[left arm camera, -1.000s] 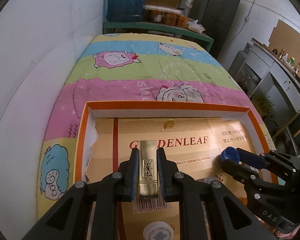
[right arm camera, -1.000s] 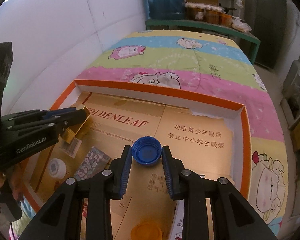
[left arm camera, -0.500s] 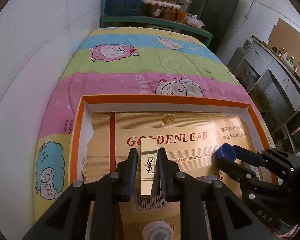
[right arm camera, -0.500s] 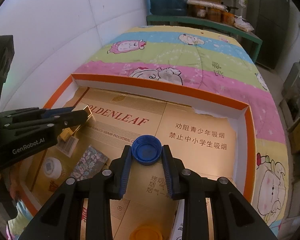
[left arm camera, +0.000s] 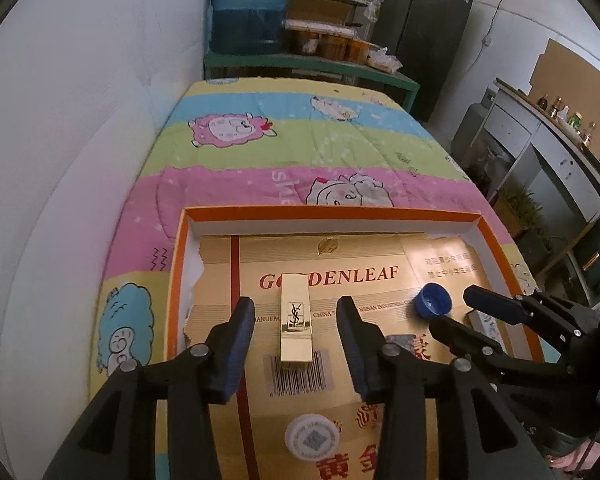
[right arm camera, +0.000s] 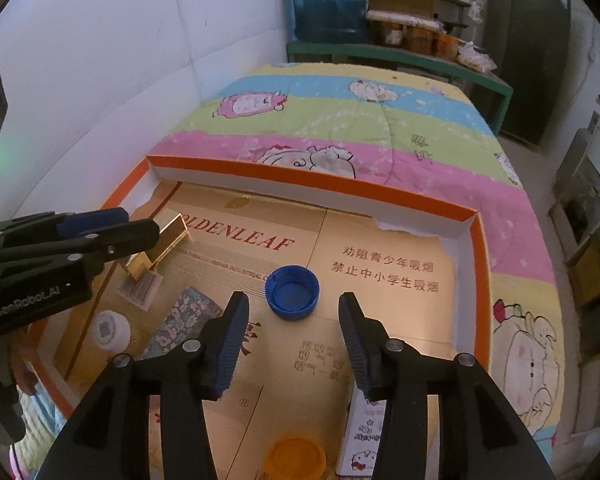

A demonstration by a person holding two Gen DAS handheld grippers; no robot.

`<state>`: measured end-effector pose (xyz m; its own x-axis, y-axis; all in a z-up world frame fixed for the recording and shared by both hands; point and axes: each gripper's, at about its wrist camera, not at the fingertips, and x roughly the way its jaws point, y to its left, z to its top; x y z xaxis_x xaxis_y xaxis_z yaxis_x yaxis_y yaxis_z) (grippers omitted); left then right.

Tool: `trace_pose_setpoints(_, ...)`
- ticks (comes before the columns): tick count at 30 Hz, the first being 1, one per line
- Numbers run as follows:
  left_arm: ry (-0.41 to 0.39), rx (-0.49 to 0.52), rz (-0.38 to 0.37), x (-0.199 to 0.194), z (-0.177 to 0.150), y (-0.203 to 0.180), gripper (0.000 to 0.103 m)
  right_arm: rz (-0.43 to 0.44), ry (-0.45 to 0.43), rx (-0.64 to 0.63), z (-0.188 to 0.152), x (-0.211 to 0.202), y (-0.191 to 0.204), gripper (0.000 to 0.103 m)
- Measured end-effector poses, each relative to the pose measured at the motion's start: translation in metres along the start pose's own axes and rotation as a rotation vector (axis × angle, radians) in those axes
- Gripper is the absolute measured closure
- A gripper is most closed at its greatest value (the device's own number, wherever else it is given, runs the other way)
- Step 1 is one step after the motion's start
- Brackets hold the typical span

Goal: Organize rigid objects
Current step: 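Open the left gripper releasing the lipstick while the right gripper releases the blue cap, then withdraw both grippers from the tray toward the caps on the quilt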

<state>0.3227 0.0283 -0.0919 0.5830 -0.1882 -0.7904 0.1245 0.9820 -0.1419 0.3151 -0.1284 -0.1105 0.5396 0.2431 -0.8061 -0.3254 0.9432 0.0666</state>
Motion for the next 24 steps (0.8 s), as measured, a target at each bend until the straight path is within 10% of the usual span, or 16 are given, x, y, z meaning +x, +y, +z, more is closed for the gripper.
trace_pose_setpoints(24,-0.123,-0.001,-0.025,-0.078,-0.033,-0.009,0.06,-0.009,-0.071,0.043,-0.03,-0.072,0.015,0.055)
